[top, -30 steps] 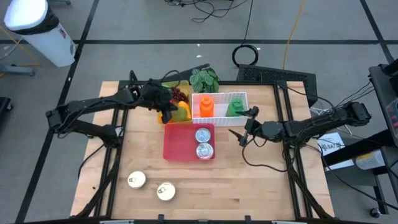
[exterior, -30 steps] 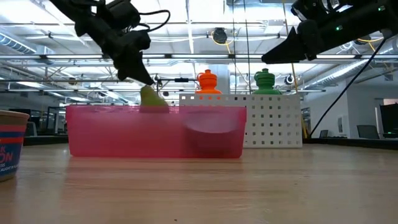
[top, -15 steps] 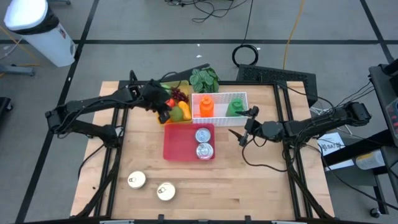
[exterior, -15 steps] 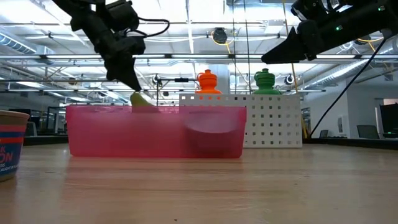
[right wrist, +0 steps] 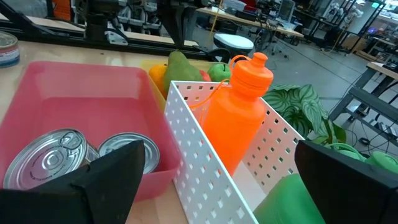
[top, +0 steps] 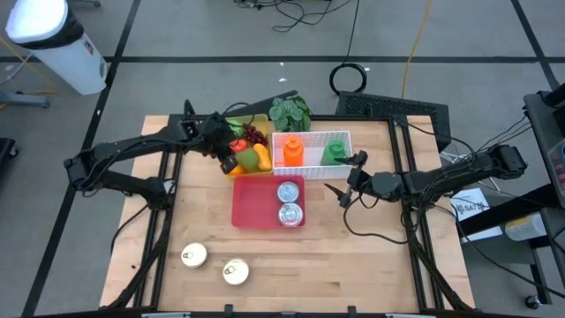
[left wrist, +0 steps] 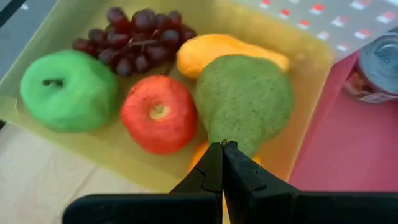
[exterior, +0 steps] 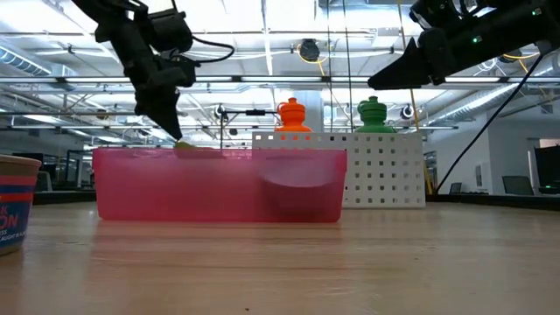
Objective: Pick & Place Food Item
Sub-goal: Put the green pear in the yellow bin, then put the bottom blue pink tuna can in the pink bin
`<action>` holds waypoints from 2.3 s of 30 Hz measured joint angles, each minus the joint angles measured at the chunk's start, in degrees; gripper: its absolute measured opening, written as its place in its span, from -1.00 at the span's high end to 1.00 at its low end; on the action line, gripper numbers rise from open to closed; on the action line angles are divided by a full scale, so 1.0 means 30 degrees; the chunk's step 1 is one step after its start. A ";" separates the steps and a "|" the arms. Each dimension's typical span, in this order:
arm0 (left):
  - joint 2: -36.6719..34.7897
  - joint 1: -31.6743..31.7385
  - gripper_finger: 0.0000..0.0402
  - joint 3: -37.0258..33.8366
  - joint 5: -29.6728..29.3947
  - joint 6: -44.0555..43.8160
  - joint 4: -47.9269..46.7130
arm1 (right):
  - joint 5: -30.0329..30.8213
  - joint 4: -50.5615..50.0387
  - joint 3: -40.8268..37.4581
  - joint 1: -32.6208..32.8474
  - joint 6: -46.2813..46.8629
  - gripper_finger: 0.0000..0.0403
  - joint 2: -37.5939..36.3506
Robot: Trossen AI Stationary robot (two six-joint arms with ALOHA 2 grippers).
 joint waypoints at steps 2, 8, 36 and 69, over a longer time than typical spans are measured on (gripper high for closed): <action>0.0000 0.0236 1.00 0.0000 0.0015 0.0013 -0.0093 | 0.0000 0.0006 0.0000 -0.0005 0.0000 -0.96 0.0000; 0.0000 0.0547 0.99 0.0000 0.0652 -0.0010 0.1019 | 0.0000 0.0007 0.0000 -0.0007 0.0001 -0.96 0.0000; 0.4233 -0.1152 0.99 0.0015 0.3230 0.0108 0.4985 | 0.0000 0.0019 0.0000 -0.0015 -0.0032 -0.96 0.0007; 0.0427 -0.1279 0.98 0.0087 0.0670 -0.0581 0.4106 | 0.0000 0.0087 0.0000 -0.0248 0.0007 -0.96 0.0007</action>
